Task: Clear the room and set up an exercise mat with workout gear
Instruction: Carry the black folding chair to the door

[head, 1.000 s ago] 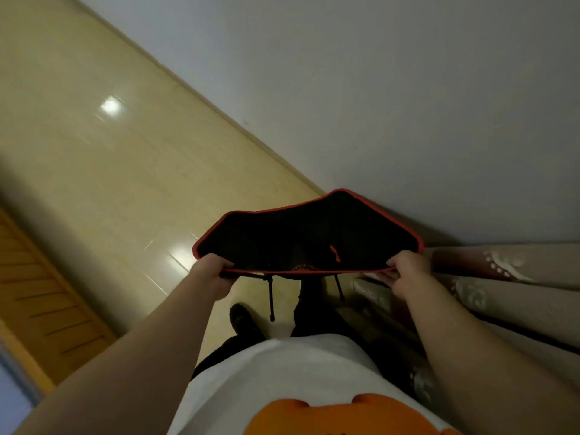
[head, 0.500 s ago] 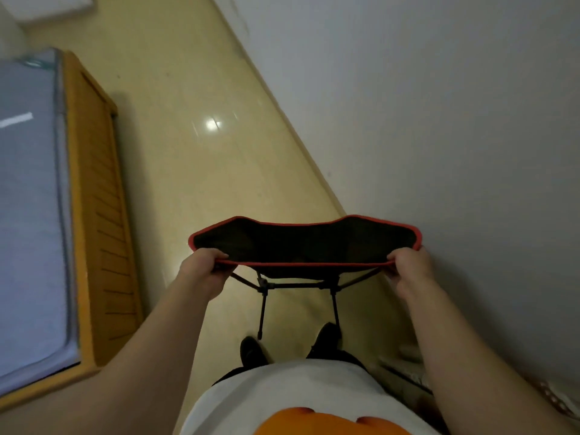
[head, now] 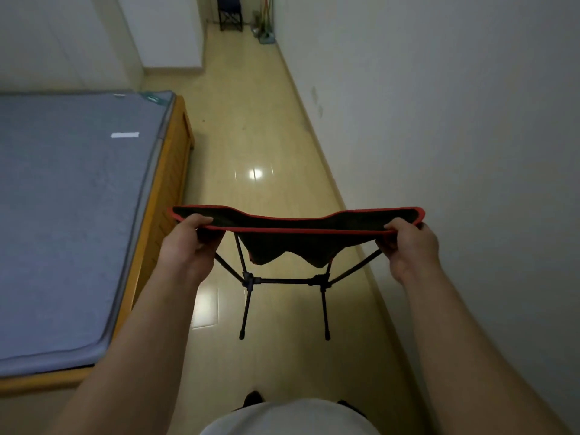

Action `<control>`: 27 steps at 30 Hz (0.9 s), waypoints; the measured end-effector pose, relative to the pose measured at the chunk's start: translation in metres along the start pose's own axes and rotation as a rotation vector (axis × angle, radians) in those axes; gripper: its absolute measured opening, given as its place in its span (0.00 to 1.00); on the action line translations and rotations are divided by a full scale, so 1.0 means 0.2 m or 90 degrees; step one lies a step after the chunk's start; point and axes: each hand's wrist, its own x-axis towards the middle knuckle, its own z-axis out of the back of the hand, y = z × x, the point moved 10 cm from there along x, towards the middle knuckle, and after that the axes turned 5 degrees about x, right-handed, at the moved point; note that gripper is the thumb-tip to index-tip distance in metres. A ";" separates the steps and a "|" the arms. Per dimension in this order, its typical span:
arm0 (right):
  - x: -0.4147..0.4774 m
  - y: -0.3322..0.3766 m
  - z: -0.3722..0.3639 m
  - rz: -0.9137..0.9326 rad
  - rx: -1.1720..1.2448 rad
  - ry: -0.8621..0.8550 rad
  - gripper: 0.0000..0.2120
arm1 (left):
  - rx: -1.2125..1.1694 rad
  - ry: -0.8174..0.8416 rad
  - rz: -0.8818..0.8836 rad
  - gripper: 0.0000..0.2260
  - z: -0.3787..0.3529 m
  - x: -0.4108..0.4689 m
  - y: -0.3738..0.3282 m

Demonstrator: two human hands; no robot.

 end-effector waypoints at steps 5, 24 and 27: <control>-0.10 0.05 -0.33 0.034 0.076 0.040 0.16 | -0.047 0.013 -0.070 0.07 0.00 0.02 -0.32; 0.62 0.19 -1.18 0.013 0.058 0.138 0.07 | -0.102 -0.038 -0.113 0.10 -0.42 0.73 -0.71; 0.80 0.24 -1.32 -0.005 0.041 0.148 0.11 | -0.102 -0.064 -0.101 0.15 -0.54 0.89 -0.74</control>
